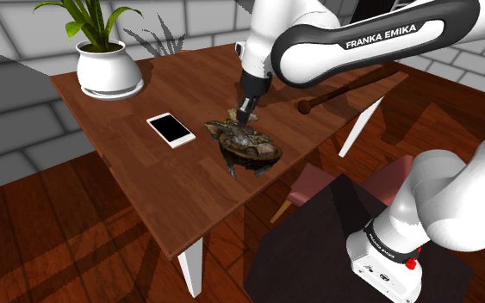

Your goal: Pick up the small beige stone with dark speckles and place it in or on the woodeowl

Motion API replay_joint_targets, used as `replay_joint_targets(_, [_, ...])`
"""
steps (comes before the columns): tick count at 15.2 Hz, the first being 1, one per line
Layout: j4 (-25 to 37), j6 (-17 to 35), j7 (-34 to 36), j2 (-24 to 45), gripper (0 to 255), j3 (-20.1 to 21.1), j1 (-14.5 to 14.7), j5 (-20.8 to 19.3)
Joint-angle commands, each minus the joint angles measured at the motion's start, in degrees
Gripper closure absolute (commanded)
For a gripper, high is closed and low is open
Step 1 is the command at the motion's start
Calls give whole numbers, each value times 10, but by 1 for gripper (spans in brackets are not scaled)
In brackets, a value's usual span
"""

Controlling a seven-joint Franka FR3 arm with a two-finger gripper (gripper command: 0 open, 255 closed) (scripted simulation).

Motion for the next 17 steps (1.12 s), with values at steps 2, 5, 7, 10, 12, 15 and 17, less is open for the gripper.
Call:
replay_joint_targets(2, [-1,1,0,1,255,0,0,0])
replay_joint_targets(5, [-1,1,0,1,255,0,0,0])
replay_joint_targets(7, [-1,1,0,1,0,0,0,0])
replay_joint_targets(10, [-1,1,0,1,0,0,0,0])
replay_joint_targets(12, [10,-18,0,-8,0,1,1,1])
replay_joint_targets(15, [45,-72,-2,-27,0,4,3,4])
replay_joint_targets(17, [45,-72,-2,-27,0,4,3,4])
